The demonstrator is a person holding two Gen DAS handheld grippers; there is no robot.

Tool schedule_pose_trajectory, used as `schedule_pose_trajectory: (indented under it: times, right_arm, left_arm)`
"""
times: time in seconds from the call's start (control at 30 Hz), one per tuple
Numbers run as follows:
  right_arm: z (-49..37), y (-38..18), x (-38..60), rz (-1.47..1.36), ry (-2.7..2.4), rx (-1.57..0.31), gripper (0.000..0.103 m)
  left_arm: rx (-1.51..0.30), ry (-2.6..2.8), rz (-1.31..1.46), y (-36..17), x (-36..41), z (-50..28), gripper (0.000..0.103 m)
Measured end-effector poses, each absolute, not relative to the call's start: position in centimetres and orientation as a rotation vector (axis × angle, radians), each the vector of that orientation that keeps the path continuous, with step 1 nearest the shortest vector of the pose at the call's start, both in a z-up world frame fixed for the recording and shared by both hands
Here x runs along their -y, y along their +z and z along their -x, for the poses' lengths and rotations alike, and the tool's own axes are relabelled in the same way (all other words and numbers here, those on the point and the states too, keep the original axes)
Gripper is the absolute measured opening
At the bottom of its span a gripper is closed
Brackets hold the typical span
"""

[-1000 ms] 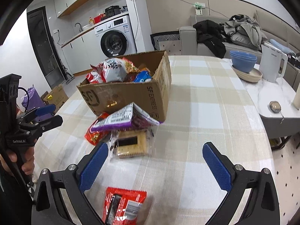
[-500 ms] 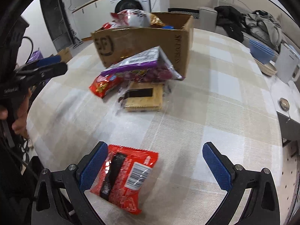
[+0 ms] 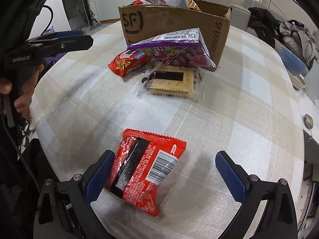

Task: Organize snacks
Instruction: 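Lower the right tool onto the red packet and close around it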

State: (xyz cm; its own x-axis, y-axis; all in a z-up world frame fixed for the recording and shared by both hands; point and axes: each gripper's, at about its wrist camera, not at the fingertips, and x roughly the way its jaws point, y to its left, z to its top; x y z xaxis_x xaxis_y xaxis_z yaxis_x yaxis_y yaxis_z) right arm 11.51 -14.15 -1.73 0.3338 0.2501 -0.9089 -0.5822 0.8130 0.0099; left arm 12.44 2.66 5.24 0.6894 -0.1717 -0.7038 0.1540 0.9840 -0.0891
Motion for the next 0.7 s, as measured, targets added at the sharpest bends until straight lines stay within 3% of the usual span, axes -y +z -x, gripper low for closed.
schedule_pose_trajectory:
  times: [0.7]
  right_arm:
    - [-11.6, -1.9, 17.4, 0.374, 0.468, -1.121, 0.099]
  left_arm:
    - [-0.836, -0.191, 0.002, 3.3, -2.2, -13.2, 0.102]
